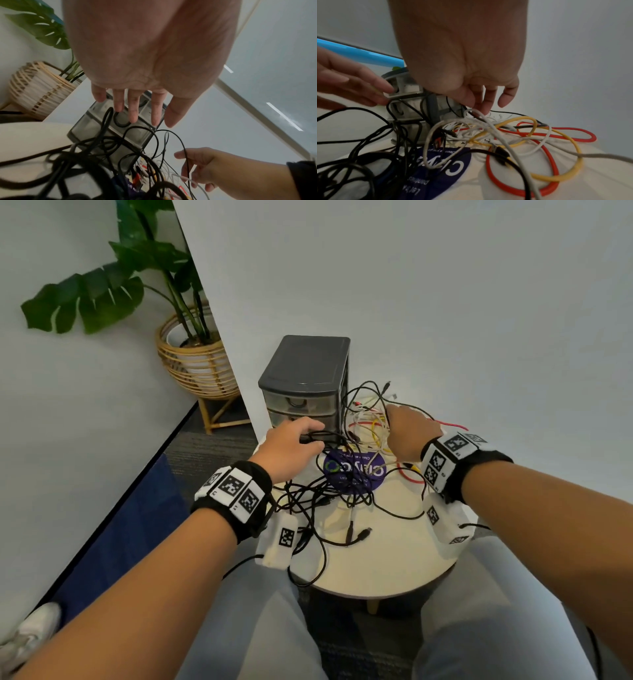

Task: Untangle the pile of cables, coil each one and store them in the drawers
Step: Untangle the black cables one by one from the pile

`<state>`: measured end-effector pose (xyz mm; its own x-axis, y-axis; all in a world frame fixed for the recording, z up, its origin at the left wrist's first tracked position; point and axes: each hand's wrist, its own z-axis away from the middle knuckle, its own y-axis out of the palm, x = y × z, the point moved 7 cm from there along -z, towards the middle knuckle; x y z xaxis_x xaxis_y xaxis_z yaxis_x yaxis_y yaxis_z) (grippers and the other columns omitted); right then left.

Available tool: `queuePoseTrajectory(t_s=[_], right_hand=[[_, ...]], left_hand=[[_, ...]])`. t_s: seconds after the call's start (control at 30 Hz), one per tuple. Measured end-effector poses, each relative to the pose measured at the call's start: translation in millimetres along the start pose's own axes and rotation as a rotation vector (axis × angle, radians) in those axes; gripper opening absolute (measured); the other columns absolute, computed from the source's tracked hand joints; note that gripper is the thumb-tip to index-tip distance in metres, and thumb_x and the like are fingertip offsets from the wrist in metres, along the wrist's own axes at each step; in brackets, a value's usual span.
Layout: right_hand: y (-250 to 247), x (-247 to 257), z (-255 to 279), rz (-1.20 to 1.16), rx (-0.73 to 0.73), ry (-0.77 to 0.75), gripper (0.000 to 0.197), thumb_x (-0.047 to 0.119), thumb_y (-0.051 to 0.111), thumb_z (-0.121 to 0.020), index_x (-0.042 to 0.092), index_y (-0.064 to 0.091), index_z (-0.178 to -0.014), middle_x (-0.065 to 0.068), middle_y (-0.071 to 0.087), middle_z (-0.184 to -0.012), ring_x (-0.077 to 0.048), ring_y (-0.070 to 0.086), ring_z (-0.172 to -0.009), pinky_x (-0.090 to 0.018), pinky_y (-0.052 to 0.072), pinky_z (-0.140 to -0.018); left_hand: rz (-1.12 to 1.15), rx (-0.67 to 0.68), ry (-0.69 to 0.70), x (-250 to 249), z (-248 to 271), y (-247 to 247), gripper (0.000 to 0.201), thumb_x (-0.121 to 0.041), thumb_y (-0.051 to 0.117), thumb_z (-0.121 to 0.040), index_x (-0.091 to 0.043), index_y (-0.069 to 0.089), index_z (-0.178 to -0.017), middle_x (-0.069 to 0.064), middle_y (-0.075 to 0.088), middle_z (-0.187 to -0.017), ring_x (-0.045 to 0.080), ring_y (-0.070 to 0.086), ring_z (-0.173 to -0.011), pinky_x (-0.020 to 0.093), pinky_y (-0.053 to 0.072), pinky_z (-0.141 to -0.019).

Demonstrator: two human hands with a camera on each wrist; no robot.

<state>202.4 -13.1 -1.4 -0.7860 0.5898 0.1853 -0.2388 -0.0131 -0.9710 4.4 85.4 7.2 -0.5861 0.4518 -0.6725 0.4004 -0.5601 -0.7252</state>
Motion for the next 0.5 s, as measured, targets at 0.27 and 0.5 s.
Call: queuePoseTrajectory(t_s=[0.27,0.5], right_hand=[[-22.9,-18.4,6.9,-0.137,-0.043,0.078,0.048,0.013,0.046,-0.097,0.014,0.04,-0.145,-0.012,0.049,-0.14,-0.036,0.052,-0.124,-0.046,0.038,-0.091],[-56.4,12.6,50.7,-0.35,-0.275,-0.211,0.038,0.004,0.05,-0.09,0.023,0.054,-0.123,-0.002,0.058,-0.111,-0.024,0.058,-0.099,-0.042,0.048,-0.085]], left_hand=[[0.156,-0.07,-0.067,-1.7,8.9,-7.2,0.034,-0.03,0.061,-0.099,-0.036,0.06,-0.133,0.002,0.051,-0.147,0.021,0.042,-0.14,0.042,0.038,-0.112],[0.241,-0.084,-0.275,19.3,31.3,-4.1,0.038,-0.039,0.065,-0.09,-0.039,0.058,-0.127,0.002,0.038,-0.145,0.027,0.041,-0.133,0.038,0.037,-0.104]])
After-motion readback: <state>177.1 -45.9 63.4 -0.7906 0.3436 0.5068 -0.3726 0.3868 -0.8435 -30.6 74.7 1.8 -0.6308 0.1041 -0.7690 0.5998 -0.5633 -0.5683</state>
